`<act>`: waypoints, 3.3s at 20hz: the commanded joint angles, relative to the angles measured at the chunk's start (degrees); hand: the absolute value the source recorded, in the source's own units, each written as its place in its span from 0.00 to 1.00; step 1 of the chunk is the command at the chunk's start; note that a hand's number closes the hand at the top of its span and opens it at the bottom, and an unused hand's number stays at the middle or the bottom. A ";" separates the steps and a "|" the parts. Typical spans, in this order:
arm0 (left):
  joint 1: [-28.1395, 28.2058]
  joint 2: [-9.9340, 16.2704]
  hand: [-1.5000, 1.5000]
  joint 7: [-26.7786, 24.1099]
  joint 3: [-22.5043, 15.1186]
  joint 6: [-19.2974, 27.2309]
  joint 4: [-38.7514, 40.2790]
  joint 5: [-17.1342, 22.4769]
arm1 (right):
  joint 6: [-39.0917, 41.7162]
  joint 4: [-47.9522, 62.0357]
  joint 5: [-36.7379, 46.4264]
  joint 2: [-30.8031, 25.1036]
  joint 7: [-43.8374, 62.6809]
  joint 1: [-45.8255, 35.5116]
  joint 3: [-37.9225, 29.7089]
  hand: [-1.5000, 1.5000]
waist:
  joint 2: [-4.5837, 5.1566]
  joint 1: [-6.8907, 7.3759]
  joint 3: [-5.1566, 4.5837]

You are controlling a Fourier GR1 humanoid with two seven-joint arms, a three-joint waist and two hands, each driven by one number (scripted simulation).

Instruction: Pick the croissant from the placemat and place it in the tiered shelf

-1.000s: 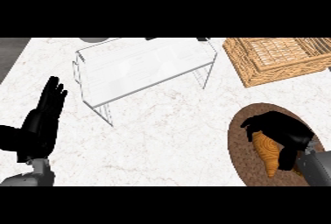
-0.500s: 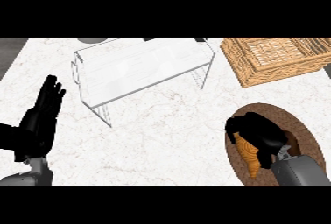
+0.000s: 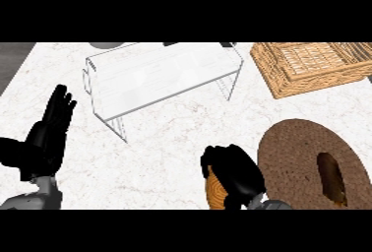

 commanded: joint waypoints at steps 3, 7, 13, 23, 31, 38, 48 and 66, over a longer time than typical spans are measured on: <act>0.39 -0.73 0.50 -0.59 -0.84 0.68 0.14 -1.10 | -7.97 -14.73 -14.75 2.65 19.08 0.83 8.72 1.00 | 0.16 0.02 0.41; 0.43 -0.72 0.50 -0.67 -0.53 0.47 0.31 -0.69 | -15.81 -21.86 -15.62 2.70 34.84 -5.81 11.74 1.00 | 0.19 0.42 0.30; -1.60 -1.01 0.50 0.61 -0.93 0.85 0.78 -1.14 | -14.30 -26.21 -12.69 2.72 57.24 -25.26 11.56 1.00 | 0.33 0.50 0.26; -1.09 -1.12 0.50 -0.29 -0.22 0.13 0.75 -0.43 | -19.87 -6.81 -19.54 2.71 57.23 -44.24 -1.63 1.00 | 0.73 0.86 0.36; 0.07 -1.05 0.50 1.39 -0.33 0.22 -1.87 -1.01 | -27.94 7.08 -19.56 2.72 47.55 -46.59 -6.54 1.00 | 0.73 0.71 0.42; 0.37 -2.29 0.50 -1.32 -1.89 0.24 -0.28 -2.50 | -40.57 23.33 -20.43 2.73 33.21 -47.43 -9.10 1.00 | 0.89 1.03 0.42; -4.13 -2.13 0.50 0.96 -0.47 1.48 1.56 -2.93 | -50.29 44.89 -27.68 2.73 26.17 -59.96 -9.16 1.00 | 1.04 1.43 0.40; -2.96 -1.10 0.50 -3.08 1.98 -1.89 4.17 -0.25 | -56.87 51.84 -50.26 2.73 5.42 -60.28 -13.65 0.00 | 0.94 0.91 0.41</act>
